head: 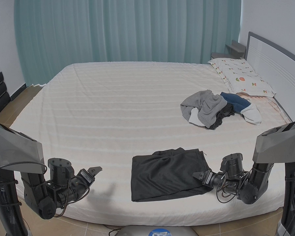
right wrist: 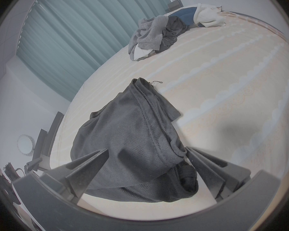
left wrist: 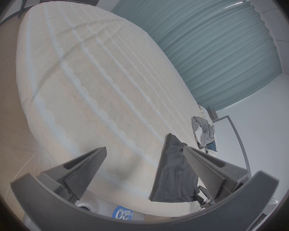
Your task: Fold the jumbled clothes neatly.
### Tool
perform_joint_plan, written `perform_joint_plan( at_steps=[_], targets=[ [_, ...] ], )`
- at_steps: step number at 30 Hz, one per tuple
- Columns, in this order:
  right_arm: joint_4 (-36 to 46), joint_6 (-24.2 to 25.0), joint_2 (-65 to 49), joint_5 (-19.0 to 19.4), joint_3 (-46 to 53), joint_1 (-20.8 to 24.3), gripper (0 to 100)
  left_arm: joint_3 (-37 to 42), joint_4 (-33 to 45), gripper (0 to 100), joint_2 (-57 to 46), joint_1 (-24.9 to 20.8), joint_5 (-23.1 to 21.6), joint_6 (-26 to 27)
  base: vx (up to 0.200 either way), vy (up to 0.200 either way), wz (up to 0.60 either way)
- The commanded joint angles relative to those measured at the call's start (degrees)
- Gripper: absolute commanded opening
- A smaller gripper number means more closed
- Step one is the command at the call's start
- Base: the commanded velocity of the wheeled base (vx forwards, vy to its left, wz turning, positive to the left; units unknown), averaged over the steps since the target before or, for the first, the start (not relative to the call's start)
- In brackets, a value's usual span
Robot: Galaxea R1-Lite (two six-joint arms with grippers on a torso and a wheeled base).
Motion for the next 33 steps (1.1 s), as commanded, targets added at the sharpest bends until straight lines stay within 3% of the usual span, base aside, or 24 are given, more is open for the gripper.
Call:
perform_joint_plan(
  at_steps=[1, 33],
  targets=[
    [0.0, 0.0, 0.0, 0.0, 0.1, 0.1, 100, -0.1, 0.0, 100, 0.2, 0.0, 0.0, 0.0, 0.0, 0.0, 0.0],
    [-0.1, 0.1, 0.5, -0.1, 0.0, 0.5, 100, -0.6, 0.0, 100, 1.3, 0.0, -0.1, -0.2, 0.0, 0.0, 0.0]
  ],
)
